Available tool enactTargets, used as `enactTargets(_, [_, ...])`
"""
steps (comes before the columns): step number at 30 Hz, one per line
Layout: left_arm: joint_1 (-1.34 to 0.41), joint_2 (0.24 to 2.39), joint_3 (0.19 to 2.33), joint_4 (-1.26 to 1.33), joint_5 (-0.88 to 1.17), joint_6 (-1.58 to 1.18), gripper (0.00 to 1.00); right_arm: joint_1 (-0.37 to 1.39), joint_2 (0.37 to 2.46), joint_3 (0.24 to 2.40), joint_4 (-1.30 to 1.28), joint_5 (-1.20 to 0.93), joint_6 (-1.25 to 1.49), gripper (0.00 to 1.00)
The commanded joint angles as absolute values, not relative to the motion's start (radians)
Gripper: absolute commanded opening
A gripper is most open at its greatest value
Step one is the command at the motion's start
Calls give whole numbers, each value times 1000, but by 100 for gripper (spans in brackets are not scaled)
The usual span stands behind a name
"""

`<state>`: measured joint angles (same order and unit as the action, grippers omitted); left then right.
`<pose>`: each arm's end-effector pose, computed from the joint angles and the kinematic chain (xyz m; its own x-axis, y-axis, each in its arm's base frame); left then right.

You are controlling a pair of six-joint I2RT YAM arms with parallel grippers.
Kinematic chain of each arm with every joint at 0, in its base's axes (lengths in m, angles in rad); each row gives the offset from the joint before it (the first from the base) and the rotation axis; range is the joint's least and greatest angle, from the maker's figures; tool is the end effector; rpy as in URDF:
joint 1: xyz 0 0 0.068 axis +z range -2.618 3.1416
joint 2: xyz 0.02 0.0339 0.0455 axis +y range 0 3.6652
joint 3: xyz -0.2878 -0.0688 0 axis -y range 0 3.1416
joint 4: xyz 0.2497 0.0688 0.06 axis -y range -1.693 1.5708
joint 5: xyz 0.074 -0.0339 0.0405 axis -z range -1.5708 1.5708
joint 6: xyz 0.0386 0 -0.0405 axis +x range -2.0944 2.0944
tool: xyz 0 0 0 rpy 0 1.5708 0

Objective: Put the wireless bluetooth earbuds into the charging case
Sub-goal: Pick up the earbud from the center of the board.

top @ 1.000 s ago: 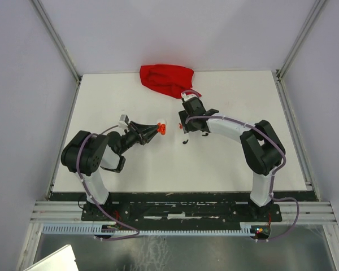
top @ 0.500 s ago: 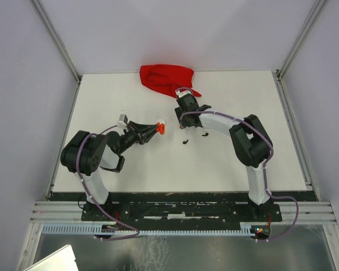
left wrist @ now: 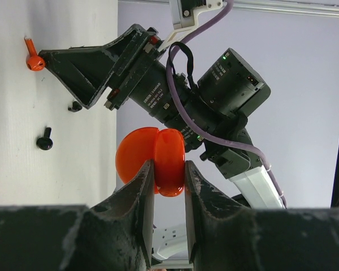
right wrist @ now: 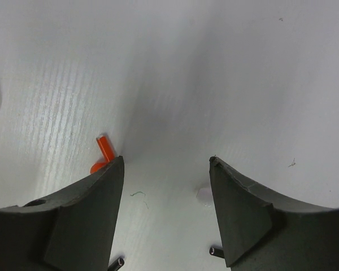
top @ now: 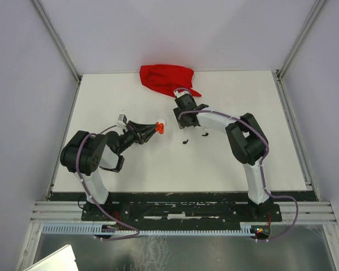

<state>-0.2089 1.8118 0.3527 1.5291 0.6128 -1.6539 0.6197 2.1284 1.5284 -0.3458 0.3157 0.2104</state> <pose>0.2707 -0.0801 0.1589 -0.7341 -0.6777 0.0427 0.0075 -0.0710 -0.9974 0.3953 0.2673 0.1765 -0.7300 -0.2770 -0.6248 -0.2574 0.9583 -0.1240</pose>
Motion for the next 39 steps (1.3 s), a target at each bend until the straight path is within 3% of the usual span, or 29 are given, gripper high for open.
enactTargets(1, [-204, 1813, 352, 1729, 641, -1616, 3, 622, 2154, 1593, -344, 318, 198, 70])
enactTargets(15, [-197, 1824, 357, 1729, 644, -1618, 3, 622, 2206, 1660, -370, 257, 196, 70])
enactTargets(39, [-194, 1812, 346, 1729, 640, -1617, 3, 650, 2123, 1545, -367, 229, 161, 68])
